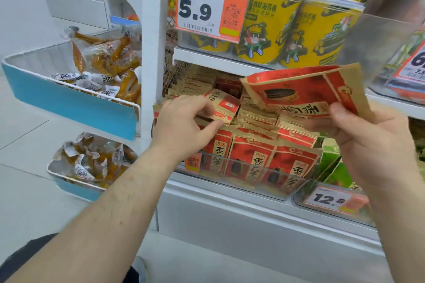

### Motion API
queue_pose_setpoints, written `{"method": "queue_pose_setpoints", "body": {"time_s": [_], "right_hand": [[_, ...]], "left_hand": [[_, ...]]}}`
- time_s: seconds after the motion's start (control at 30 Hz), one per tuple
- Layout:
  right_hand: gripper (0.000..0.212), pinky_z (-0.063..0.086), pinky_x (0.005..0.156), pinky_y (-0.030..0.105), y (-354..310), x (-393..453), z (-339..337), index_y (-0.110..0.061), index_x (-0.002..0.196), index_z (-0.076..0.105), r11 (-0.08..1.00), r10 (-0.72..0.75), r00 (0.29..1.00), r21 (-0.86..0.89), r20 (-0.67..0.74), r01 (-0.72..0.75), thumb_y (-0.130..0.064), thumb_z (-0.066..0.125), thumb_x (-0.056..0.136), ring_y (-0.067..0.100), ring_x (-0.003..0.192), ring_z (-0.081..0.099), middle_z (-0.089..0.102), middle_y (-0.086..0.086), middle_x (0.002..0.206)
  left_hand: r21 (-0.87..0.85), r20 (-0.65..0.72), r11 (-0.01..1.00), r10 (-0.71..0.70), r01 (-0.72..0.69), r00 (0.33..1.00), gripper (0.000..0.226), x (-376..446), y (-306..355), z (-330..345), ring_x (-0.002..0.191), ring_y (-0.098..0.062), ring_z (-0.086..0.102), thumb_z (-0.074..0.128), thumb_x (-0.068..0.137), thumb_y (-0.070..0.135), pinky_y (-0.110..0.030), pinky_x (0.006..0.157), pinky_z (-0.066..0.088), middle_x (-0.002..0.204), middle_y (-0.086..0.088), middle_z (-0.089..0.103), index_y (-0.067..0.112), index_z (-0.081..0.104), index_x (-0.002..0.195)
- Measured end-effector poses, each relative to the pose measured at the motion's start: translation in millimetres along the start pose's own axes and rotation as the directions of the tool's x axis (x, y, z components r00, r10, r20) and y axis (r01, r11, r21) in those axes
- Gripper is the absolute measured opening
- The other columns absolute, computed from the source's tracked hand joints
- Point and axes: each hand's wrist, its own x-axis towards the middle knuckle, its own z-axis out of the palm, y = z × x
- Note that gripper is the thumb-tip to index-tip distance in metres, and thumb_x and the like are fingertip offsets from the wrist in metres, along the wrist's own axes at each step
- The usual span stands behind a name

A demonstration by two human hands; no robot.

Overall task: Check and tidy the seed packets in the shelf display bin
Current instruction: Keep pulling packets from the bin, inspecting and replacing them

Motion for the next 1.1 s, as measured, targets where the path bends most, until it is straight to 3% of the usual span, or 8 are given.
{"method": "queue_pose_setpoints", "body": {"time_s": [0.07,0.17,0.23,0.37,0.53,0.77,0.97,1.1], "right_hand": [[0.033,0.057,0.084,0.046,-1.0,3.6,9.9,-0.021,0.094,0.079,0.997,-0.011,1.000,-0.083,-0.018,0.009,-0.044,0.074,0.070,0.033,0.085,0.072,0.077,0.003,0.091],[0.025,0.057,0.085,0.031,1.5,11.9,22.4,-0.011,0.110,0.072,0.981,0.014,0.999,-0.195,0.029,-0.008,-0.013,0.066,0.086,0.019,0.089,0.073,0.076,-0.006,0.097],[0.029,0.054,0.093,0.035,5.5,16.8,28.2,-0.017,0.113,0.070,0.961,0.029,0.997,-0.276,0.072,-0.008,-0.002,0.063,0.089,0.016,0.098,0.071,0.074,-0.003,0.107],[0.031,0.052,0.099,0.041,12.5,22.5,33.9,-0.023,0.115,0.070,0.940,0.076,0.996,-0.335,0.048,-0.055,-0.004,0.065,0.090,0.016,0.098,0.071,0.072,-0.004,0.112],[0.030,0.051,0.099,0.041,17.3,21.0,36.2,-0.019,0.119,0.070,0.924,0.093,0.996,-0.374,0.005,-0.084,-0.008,0.064,0.092,0.015,0.098,0.071,0.073,-0.003,0.111],[0.028,0.057,0.082,0.026,17.6,21.9,35.6,-0.015,0.120,0.069,0.919,0.135,0.990,-0.368,-0.044,-0.141,-0.011,0.061,0.093,0.010,0.089,0.072,0.073,-0.005,0.108],[0.029,0.052,0.088,0.020,26.2,33.2,50.8,-0.020,0.121,0.069,0.900,0.150,0.988,-0.417,0.021,-0.127,-0.013,0.062,0.093,0.004,0.089,0.071,0.072,-0.005,0.109],[0.028,0.038,0.046,0.008,32.0,43.4,59.5,-0.029,0.122,0.068,0.852,0.195,0.981,-0.496,0.011,-0.164,-0.025,0.061,0.095,-0.002,0.046,0.050,0.074,-0.006,0.096]], "left_hand": [[0.006,0.058,1.000,0.025,-0.026,0.998,0.026,1.4,0.2,-1.7,0.090,-0.012,0.058,0.066,0.077,0.040,-0.038,0.083,0.048,0.087,0.014,0.065,0.023,0.072,0.096],[-0.032,0.085,0.999,0.000,0.003,0.996,0.032,2.8,-0.7,-8.4,0.095,-0.012,0.058,0.059,0.077,0.026,-0.027,0.086,0.043,0.094,0.010,0.070,0.020,0.075,0.105],[-0.068,0.096,0.997,-0.025,0.032,0.995,0.037,3.9,-1.3,-13.4,0.097,-0.013,0.061,0.054,0.076,0.012,-0.026,0.091,0.045,0.094,0.010,0.071,0.019,0.075,0.106],[-0.088,0.137,0.992,-0.075,0.088,0.988,0.045,10.7,0.3,-22.1,0.097,-0.009,0.061,0.052,0.078,-0.007,-0.027,0.093,0.049,0.092,0.015,0.066,0.019,0.076,0.106],[-0.122,0.167,0.985,-0.100,0.121,0.981,0.042,17.0,0.3,-23.8,0.091,-0.004,0.060,0.056,0.077,-0.003,-0.017,0.088,0.047,0.089,0.015,0.064,0.021,0.076,0.105],[-0.078,-0.025,0.991,0.105,-0.106,0.994,0.025,15.2,-5.8,-12.8,0.091,-0.022,0.058,0.072,0.080,0.001,-0.029,0.085,0.041,0.089,0.002,0.068,0.015,0.077,0.099],[-0.017,-0.276,0.971,0.225,-0.238,0.935,0.014,-6.6,-15.1,-19.4,0.089,-0.026,0.056,0.060,0.088,0.001,-0.022,0.083,0.040,0.088,-0.009,0.063,0.005,0.073,0.089],[-0.055,-0.465,0.971,0.182,-0.234,0.866,0.019,-15.6,-22.5,-37.4,0.098,-0.024,0.053,0.049,0.086,-0.004,-0.023,0.092,0.039,0.102,-0.003,0.054,0.010,0.057,0.097]]}}
